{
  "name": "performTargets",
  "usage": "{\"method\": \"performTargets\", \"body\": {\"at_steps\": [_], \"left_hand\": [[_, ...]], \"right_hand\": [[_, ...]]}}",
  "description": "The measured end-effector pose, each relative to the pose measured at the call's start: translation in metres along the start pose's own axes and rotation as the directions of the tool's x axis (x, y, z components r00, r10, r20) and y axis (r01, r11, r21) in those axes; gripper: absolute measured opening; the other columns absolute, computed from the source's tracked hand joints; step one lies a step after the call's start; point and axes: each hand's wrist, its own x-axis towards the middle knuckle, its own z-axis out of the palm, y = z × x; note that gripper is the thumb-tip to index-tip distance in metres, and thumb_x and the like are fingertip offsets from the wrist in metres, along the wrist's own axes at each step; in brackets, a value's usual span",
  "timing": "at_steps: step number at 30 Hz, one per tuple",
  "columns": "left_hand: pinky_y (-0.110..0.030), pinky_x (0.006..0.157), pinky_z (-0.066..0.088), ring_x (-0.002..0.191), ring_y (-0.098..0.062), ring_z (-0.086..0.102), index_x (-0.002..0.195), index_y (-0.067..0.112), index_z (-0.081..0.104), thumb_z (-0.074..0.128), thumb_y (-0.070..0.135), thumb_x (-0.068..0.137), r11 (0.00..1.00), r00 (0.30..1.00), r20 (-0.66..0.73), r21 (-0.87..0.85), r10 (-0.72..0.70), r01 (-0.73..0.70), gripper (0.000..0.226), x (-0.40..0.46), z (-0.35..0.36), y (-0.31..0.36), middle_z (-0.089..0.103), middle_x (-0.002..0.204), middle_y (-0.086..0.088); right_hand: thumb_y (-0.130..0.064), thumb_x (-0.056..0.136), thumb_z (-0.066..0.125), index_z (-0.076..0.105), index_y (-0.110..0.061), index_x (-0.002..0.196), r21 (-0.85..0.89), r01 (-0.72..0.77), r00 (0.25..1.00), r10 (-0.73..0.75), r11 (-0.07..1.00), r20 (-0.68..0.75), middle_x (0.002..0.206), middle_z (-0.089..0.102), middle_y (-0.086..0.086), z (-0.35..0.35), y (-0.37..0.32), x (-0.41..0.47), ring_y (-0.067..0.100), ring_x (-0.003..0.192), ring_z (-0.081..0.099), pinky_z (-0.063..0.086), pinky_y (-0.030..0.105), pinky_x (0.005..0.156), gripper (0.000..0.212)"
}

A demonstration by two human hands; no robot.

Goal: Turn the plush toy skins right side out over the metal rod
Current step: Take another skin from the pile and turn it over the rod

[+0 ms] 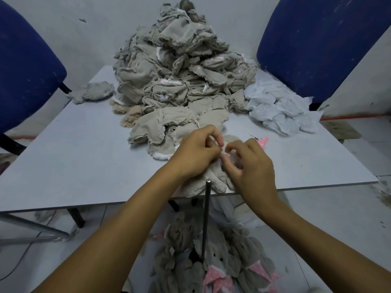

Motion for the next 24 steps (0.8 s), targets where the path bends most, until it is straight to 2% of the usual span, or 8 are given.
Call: {"method": "performTargets", "body": {"at_steps": [4, 7, 10, 14, 17, 19, 21, 24], "left_hand": [[-0.05, 0.065, 0.051, 0.063, -0.02, 0.053, 0.081, 0.022, 0.061, 0.057, -0.001, 0.085, 1.0, 0.999, -0.051, 0.009, -0.013, 0.014, 0.024, -0.001, 0.001, 0.001, 0.061, 0.071, -0.014], [-0.052, 0.067, 0.052, 0.065, -0.019, 0.054, 0.083, 0.025, 0.062, 0.059, 0.004, 0.087, 1.0, 0.998, -0.06, 0.021, -0.013, 0.014, 0.022, -0.001, -0.001, 0.003, 0.063, 0.073, -0.01], [-0.051, 0.072, 0.052, 0.066, -0.02, 0.055, 0.087, 0.025, 0.063, 0.061, 0.009, 0.09, 0.998, 0.998, -0.069, 0.056, -0.014, 0.017, 0.016, -0.002, -0.003, 0.003, 0.063, 0.077, -0.014], [-0.05, 0.073, 0.053, 0.076, -0.036, 0.06, 0.091, 0.023, 0.062, 0.058, 0.007, 0.092, 0.994, 0.997, -0.075, 0.107, -0.017, 0.025, 0.017, -0.005, -0.007, 0.005, 0.065, 0.082, -0.021], [-0.047, 0.068, 0.054, 0.076, -0.031, 0.062, 0.09, 0.026, 0.061, 0.055, 0.008, 0.092, 0.988, 0.998, -0.065, 0.153, 0.006, 0.004, 0.019, -0.008, -0.004, 0.006, 0.067, 0.079, -0.016], [-0.045, 0.069, 0.053, 0.075, -0.028, 0.063, 0.088, 0.027, 0.061, 0.057, 0.009, 0.092, 0.988, 0.998, -0.063, 0.156, 0.007, 0.003, 0.019, -0.009, -0.004, 0.005, 0.067, 0.077, -0.012], [-0.045, 0.073, 0.055, 0.077, -0.028, 0.064, 0.089, 0.027, 0.059, 0.061, 0.009, 0.092, 0.994, 0.998, -0.065, 0.113, 0.001, 0.006, 0.018, -0.01, -0.006, 0.004, 0.068, 0.077, -0.01], [-0.049, 0.074, 0.056, 0.077, -0.031, 0.064, 0.09, 0.025, 0.058, 0.062, 0.009, 0.093, 0.995, 0.996, -0.083, 0.097, 0.013, -0.005, 0.017, -0.01, -0.005, 0.004, 0.067, 0.079, -0.012]], "right_hand": [[-0.031, 0.094, 0.064, 0.076, -0.02, 0.102, -0.083, 0.163, 0.985, -0.158, 0.983, 0.065, 0.091, 0.058, 0.001, 0.0, 0.004, -0.005, 0.018, 0.072, 0.056, 0.046, 0.033, 0.047, 0.018], [-0.024, 0.098, 0.059, 0.072, -0.013, 0.114, -0.047, 0.248, 0.962, -0.241, 0.968, 0.13, 0.1, 0.066, 0.004, -0.001, 0.009, -0.006, 0.022, 0.085, 0.062, 0.051, 0.036, 0.064, 0.024], [-0.017, 0.099, 0.058, 0.064, -0.012, 0.127, 0.048, 0.232, 0.951, -0.237, 0.972, 0.2, 0.116, 0.068, 0.003, -0.005, 0.011, -0.005, 0.02, 0.101, 0.063, 0.048, 0.026, 0.082, 0.029], [-0.011, 0.098, 0.052, 0.034, -0.03, 0.129, 0.169, 0.1, 0.94, -0.149, 0.981, 0.306, 0.112, 0.065, 0.006, -0.01, 0.009, -0.005, 0.019, 0.092, 0.059, 0.049, 0.036, 0.07, 0.041], [-0.016, 0.093, 0.051, 0.027, -0.041, 0.137, -0.009, 0.145, 0.895, -0.127, 0.989, 0.427, 0.096, 0.054, 0.004, -0.005, 0.006, -0.005, 0.019, 0.09, 0.047, 0.049, 0.038, 0.067, 0.056], [-0.014, 0.09, 0.056, 0.043, -0.036, 0.135, 0.0, 0.123, 0.922, -0.115, 0.992, 0.37, 0.094, 0.057, 0.002, -0.005, 0.001, -0.004, 0.019, 0.091, 0.044, 0.05, 0.036, 0.067, 0.051], [-0.007, 0.088, 0.057, 0.068, -0.019, 0.119, 0.055, 0.128, 0.967, -0.136, 0.99, 0.215, 0.1, 0.067, 0.003, -0.006, 0.003, -0.004, 0.023, 0.091, 0.048, 0.047, 0.034, 0.072, 0.034], [-0.011, 0.09, 0.06, 0.074, -0.012, 0.106, 0.009, 0.049, 0.982, -0.05, 0.999, 0.181, 0.105, 0.052, 0.013, -0.005, 0.0, -0.002, 0.025, 0.093, 0.046, 0.045, 0.036, 0.072, 0.022]]}}
